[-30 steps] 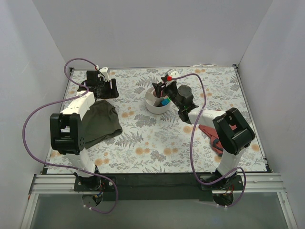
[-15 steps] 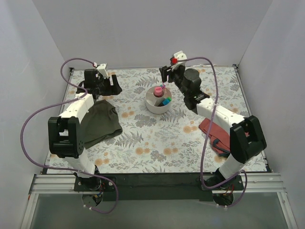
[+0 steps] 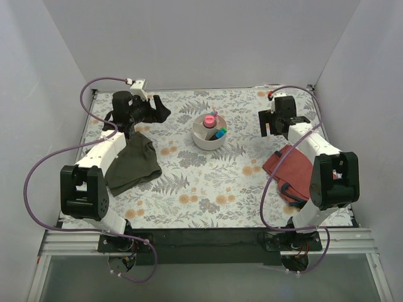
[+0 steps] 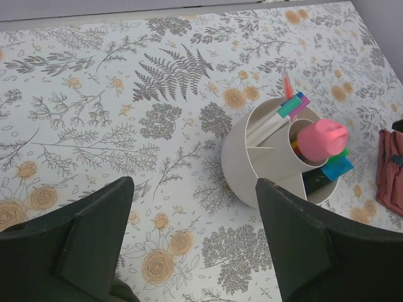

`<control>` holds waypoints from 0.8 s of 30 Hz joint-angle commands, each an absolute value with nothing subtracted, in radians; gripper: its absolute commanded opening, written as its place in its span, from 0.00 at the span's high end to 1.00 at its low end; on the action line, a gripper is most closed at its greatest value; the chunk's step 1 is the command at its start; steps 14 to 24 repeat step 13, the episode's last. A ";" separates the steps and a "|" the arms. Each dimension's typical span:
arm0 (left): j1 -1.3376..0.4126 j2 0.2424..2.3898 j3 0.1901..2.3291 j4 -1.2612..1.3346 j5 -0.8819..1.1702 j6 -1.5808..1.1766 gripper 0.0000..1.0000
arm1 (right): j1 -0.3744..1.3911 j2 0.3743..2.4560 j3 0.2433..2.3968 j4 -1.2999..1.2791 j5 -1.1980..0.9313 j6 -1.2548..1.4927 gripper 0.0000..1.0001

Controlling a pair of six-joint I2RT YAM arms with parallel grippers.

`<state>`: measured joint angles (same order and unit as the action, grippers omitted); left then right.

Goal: Sort the stationery into containers
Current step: Reset both arms

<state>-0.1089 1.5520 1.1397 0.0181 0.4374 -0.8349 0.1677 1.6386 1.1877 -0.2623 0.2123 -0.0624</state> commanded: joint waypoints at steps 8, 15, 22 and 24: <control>-0.109 1.514 1.181 0.025 0.379 -0.879 0.20 | 0.179 1.488 1.175 -0.327 0.345 -0.144 0.02; -0.109 1.531 1.210 -0.033 0.361 -0.864 0.20 | 0.181 1.474 1.193 -0.350 0.316 -0.130 0.02; -0.109 1.531 1.210 -0.033 0.361 -0.864 0.20 | 0.181 1.474 1.193 -0.350 0.316 -0.130 0.02; -0.109 1.531 1.210 -0.033 0.361 -0.864 0.20 | 0.181 1.474 1.193 -0.350 0.316 -0.130 0.02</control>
